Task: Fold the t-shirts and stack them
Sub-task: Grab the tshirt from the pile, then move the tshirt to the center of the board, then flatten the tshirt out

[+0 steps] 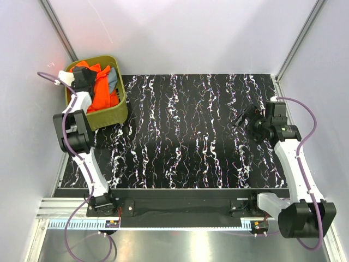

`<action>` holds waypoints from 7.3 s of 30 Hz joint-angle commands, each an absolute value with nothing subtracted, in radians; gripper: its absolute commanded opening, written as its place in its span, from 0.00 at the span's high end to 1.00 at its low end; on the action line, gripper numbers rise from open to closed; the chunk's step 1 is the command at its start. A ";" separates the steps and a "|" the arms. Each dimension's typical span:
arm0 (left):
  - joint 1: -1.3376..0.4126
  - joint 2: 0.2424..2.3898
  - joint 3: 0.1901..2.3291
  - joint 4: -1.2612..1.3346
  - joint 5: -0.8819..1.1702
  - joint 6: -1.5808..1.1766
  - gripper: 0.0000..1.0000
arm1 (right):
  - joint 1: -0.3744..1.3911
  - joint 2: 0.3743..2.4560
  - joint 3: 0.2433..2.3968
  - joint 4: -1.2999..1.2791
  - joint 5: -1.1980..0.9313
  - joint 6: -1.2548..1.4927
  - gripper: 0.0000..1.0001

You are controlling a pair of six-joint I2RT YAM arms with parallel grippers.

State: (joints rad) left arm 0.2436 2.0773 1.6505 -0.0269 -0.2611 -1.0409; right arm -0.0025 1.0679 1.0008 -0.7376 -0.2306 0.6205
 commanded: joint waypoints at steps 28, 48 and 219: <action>-0.024 1.576 1.796 0.329 0.115 -0.823 1.00 | 0.092 0.835 0.945 -0.745 -0.281 0.627 0.00; -0.600 1.088 1.013 -0.585 0.092 -0.555 0.01 | 0.150 0.896 0.859 -0.789 -0.405 0.597 0.01; -0.675 1.181 0.870 -0.330 0.009 -0.339 0.19 | 0.252 1.298 1.013 -0.827 -0.242 0.480 0.22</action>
State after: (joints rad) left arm -0.6334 1.1522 0.9081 -0.4595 -0.0128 -0.2584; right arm 0.2379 1.3258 1.1427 -0.8551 -0.0238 0.3645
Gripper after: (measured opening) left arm 0.802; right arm 0.804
